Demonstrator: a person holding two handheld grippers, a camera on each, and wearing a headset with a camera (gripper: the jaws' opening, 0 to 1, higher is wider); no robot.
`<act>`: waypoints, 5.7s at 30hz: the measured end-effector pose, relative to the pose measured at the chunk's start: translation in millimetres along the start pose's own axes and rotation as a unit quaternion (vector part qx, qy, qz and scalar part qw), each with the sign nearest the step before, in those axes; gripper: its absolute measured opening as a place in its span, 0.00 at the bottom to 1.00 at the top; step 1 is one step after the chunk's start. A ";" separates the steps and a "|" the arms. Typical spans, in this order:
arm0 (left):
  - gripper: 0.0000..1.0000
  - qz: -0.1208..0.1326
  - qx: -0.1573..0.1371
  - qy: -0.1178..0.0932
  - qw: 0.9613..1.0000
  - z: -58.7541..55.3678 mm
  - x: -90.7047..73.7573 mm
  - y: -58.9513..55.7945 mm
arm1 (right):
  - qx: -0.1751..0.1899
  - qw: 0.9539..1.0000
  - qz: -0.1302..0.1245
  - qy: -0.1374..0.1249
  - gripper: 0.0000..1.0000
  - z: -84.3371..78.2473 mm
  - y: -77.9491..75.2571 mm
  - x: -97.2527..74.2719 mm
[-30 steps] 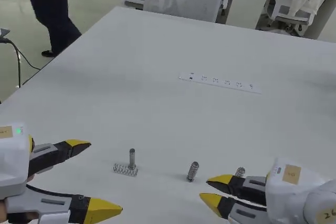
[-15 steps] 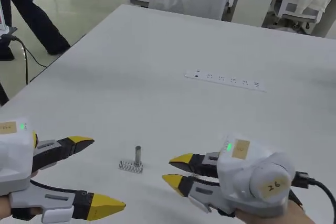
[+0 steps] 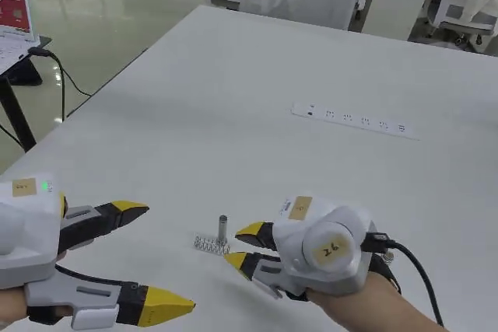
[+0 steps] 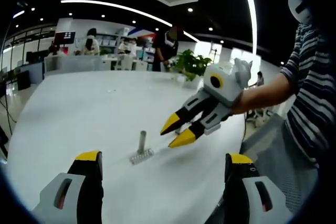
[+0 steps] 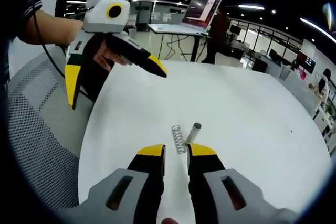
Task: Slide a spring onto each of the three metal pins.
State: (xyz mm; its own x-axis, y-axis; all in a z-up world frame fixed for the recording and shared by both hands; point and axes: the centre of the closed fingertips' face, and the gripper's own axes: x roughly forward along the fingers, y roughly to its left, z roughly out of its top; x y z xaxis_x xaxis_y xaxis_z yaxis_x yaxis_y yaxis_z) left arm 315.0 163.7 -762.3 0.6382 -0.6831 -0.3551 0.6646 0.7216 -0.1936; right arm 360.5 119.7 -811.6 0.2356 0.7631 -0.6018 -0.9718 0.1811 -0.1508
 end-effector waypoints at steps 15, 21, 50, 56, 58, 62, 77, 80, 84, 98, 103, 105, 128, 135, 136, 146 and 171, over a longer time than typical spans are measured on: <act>0.93 0.000 -0.004 0.001 1.000 -2.3 -2.7 0.4 | 0.088 0.996 -0.002 0.009 0.16 -12.7 -12.0 25.2; 0.93 0.002 -0.007 0.003 1.000 -5.4 -4.7 0.8 | 0.083 0.996 0.005 0.010 0.15 -12.4 -7.3 31.9; 0.92 0.003 -0.016 0.009 1.000 -11.5 -5.8 1.9 | 0.080 0.996 0.020 0.036 0.09 -26.0 -3.0 45.3; 0.92 0.002 -0.017 0.010 1.000 -12.3 -5.1 1.7 | 0.079 0.996 0.021 0.031 0.08 -23.9 -2.5 47.4; 0.92 0.002 -0.018 0.010 1.000 -12.5 -5.2 1.4 | 0.075 0.996 0.022 0.032 0.08 -24.1 -1.1 46.7; 0.91 0.000 -0.018 0.014 1.000 -14.0 -4.9 0.4 | 0.065 0.997 0.030 0.034 0.07 -24.2 4.5 41.9; 0.90 -0.019 -0.011 0.016 1.000 -11.5 7.7 -8.1 | 0.057 0.998 0.034 0.017 0.07 -15.5 3.3 1.4; 0.90 -0.023 -0.009 0.017 1.000 -10.7 9.9 -9.1 | 0.056 0.998 0.031 0.012 0.07 -14.0 1.0 -9.4; 0.90 -0.029 -0.005 0.017 0.999 -8.2 14.2 -10.3 | 0.058 0.998 0.028 0.006 0.07 -12.8 -2.3 -24.5; 0.81 -0.061 0.003 0.023 0.998 -4.8 23.0 -20.6 | 0.042 0.999 0.028 0.004 0.07 -30.5 2.4 -72.9; 0.76 -0.078 0.002 0.025 0.997 -2.6 29.8 -27.4 | 0.030 0.999 0.029 0.016 0.07 -44.1 3.0 -85.6; 0.73 -0.087 0.002 0.026 0.996 -2.7 32.6 -31.5 | 0.026 0.999 0.030 0.017 0.07 -46.5 3.1 -89.1; 0.41 -0.190 0.050 0.041 0.980 13.2 84.3 -76.1 | 0.000 0.998 0.065 -0.005 0.07 -35.3 16.1 -100.0; 0.36 -0.198 0.051 0.043 0.978 11.8 86.8 -79.6 | -0.001 0.998 0.063 -0.002 0.07 -38.4 15.3 -101.8; 0.36 -0.198 0.051 0.042 0.978 12.0 87.3 -79.8 | -0.001 0.998 0.064 -0.002 0.07 -38.2 15.5 -102.2; 0.29 -0.206 0.055 0.041 0.976 11.6 93.3 -84.5 | -0.001 0.998 0.067 -0.005 0.07 -36.9 16.0 -104.2; 0.02 -0.246 0.089 0.026 0.965 18.0 98.1 -101.4 | 0.013 0.997 0.075 -0.025 0.07 -33.8 17.7 -114.5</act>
State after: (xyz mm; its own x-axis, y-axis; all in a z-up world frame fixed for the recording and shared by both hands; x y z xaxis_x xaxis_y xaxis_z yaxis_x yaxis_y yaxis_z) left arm 317.2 21.5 -761.0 0.2111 -0.9279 -0.3074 0.9415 0.2775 -0.1913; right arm 316.5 14.6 -771.9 0.0880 0.8127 -0.5760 -0.9961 0.0782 -0.0419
